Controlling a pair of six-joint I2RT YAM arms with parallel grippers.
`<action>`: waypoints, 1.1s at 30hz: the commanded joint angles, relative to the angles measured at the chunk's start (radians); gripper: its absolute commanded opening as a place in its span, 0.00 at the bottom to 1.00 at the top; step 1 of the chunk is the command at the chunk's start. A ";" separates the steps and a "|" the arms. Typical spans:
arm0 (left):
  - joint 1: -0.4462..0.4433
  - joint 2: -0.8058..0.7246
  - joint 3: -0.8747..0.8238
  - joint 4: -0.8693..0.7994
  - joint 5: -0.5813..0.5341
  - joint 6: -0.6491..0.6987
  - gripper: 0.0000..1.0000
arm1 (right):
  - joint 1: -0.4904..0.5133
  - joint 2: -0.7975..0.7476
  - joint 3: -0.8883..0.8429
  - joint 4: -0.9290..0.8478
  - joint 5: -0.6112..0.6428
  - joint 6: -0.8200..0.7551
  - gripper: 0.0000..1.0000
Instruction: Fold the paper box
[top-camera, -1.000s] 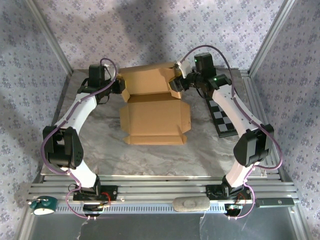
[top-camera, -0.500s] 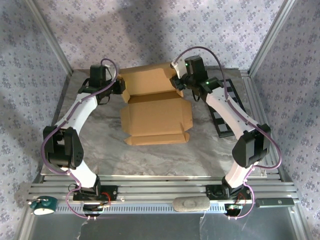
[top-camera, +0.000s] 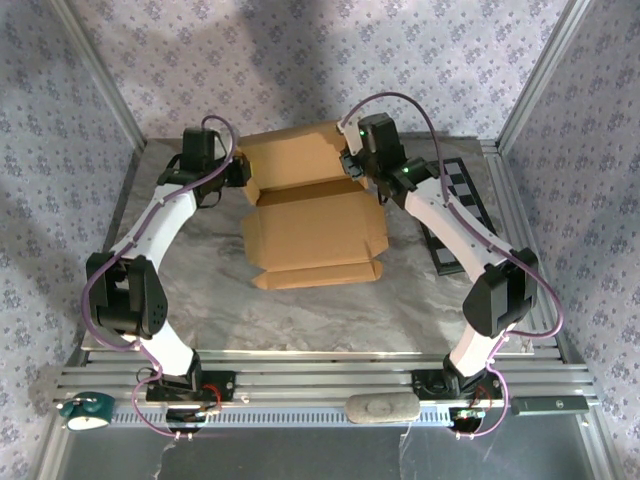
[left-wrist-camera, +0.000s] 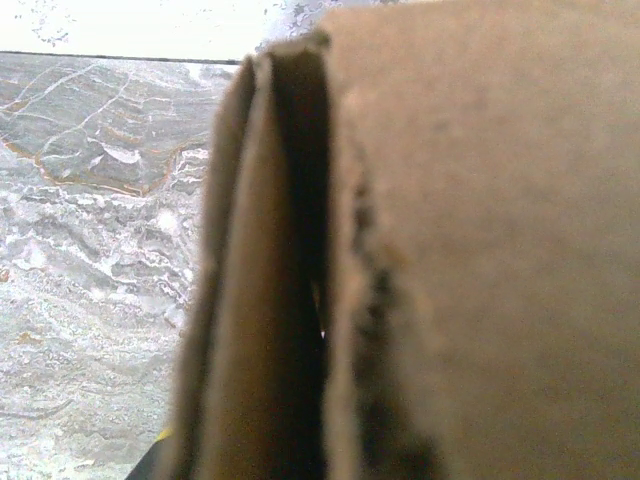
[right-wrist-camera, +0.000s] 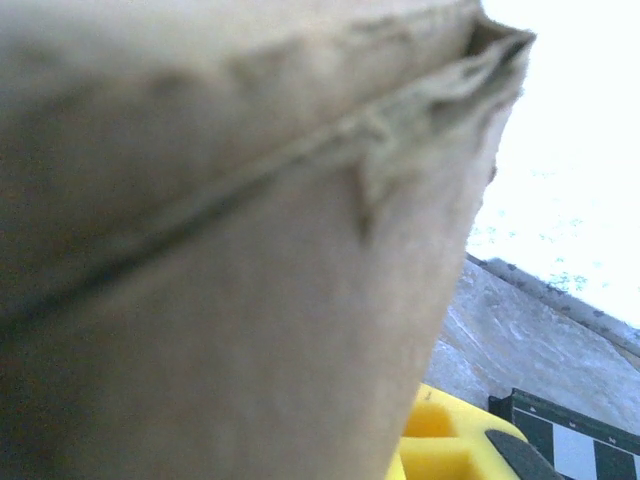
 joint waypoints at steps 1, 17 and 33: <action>-0.026 -0.043 0.055 -0.039 0.004 0.007 0.00 | 0.007 0.016 0.024 -0.003 0.114 -0.030 0.00; -0.093 -0.098 0.073 -0.187 -0.189 -0.110 0.00 | 0.014 0.083 0.087 -0.072 0.290 -0.030 0.00; -0.143 -0.122 0.079 -0.229 -0.255 -0.153 0.00 | -0.021 0.058 0.108 -0.137 0.120 -0.015 0.00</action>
